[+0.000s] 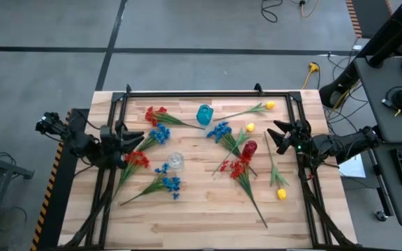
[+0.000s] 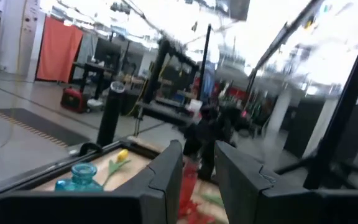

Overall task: Sort flowers into vase by color
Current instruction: Put the bottom right red flowers into the blue vase

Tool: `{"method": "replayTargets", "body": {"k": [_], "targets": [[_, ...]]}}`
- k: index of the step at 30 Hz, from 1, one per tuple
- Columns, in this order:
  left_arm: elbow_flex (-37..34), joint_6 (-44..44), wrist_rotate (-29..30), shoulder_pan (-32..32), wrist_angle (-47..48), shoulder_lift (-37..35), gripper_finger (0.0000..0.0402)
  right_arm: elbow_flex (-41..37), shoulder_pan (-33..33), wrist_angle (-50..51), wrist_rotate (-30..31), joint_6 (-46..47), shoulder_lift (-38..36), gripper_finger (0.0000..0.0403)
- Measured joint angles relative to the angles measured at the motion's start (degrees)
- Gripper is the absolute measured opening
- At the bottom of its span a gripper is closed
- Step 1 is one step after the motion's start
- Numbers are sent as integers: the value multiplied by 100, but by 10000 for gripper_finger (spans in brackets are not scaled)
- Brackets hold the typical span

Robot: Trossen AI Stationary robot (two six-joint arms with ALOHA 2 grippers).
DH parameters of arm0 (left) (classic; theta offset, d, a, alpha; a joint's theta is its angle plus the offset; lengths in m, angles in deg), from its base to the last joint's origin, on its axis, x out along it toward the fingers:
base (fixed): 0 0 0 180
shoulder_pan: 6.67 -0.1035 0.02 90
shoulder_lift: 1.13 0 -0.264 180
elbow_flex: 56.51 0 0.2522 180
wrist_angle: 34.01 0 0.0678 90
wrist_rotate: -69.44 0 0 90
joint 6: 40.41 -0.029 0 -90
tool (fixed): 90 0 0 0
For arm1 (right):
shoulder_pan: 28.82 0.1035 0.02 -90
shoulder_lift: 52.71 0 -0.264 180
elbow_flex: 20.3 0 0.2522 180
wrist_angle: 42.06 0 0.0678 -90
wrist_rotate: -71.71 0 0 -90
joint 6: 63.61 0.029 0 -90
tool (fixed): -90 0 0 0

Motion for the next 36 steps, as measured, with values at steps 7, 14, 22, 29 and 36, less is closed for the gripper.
{"method": "replayTargets", "body": {"k": [7,14,22,29,36], "targets": [[842,11,50,7,920,1029,78,1,0,-317,-588,439,8,322],[1494,541,96,7,2349,1586,78,461,4,-211,-1988,1137,260,322],[1400,1230,88,7,2377,1894,78,1808,115,1698,-3701,2964,1923,299],[1631,1809,-80,7,2185,2071,78,3140,887,3105,-4499,4283,3819,280],[2118,1647,-176,13,1960,2484,78,4367,1815,4373,-4505,5115,5495,276]]}}
